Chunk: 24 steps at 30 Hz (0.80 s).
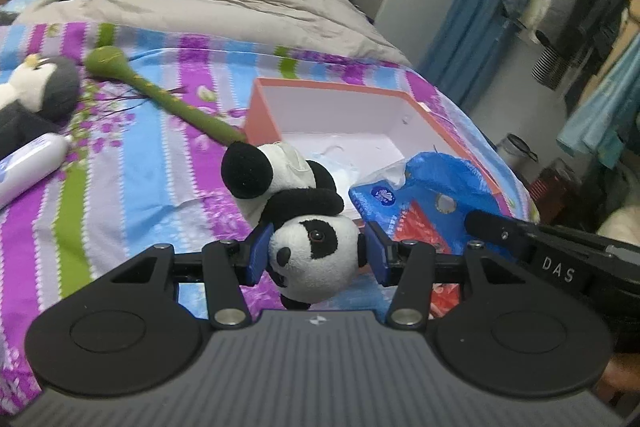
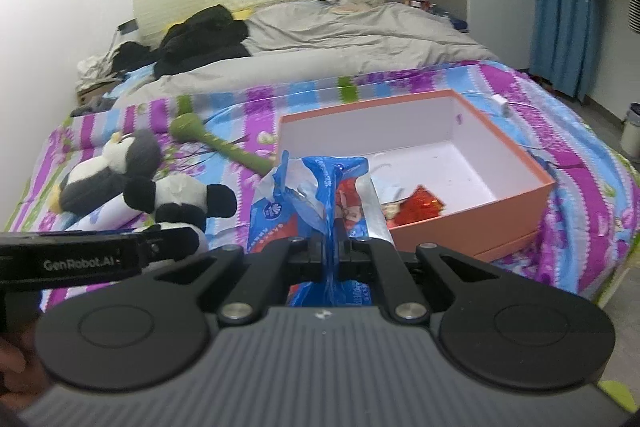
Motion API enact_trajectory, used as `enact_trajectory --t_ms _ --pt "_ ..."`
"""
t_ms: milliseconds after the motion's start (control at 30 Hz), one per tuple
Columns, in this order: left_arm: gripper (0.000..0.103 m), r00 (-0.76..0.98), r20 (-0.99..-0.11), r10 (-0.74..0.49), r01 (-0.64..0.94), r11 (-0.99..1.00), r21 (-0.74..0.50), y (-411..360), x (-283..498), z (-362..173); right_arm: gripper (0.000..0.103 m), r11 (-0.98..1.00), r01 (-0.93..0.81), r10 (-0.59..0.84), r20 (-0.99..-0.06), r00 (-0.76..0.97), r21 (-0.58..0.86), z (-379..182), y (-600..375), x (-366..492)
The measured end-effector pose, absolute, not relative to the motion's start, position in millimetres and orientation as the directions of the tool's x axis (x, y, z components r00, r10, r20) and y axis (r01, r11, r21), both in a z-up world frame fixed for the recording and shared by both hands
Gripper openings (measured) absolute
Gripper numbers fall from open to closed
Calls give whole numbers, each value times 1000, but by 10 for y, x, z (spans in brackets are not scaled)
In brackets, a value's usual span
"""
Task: Organize soft objects
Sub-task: 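Carry the small panda over the pink box with the left gripper while the right gripper carries the packet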
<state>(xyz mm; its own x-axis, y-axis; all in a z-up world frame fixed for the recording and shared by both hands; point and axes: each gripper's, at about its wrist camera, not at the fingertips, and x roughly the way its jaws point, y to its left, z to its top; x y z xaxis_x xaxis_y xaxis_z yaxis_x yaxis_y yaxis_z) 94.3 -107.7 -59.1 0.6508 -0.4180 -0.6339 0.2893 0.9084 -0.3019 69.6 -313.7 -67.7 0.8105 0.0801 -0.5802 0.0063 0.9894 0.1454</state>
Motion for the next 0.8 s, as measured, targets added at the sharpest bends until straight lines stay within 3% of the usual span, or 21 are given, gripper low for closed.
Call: enact_trajectory --t_ms 800 --pt "56 515 -724 -458 372 881 -292 -2061 2616 -836 7 973 107 53 -650 758 204 -902 -3991 1945"
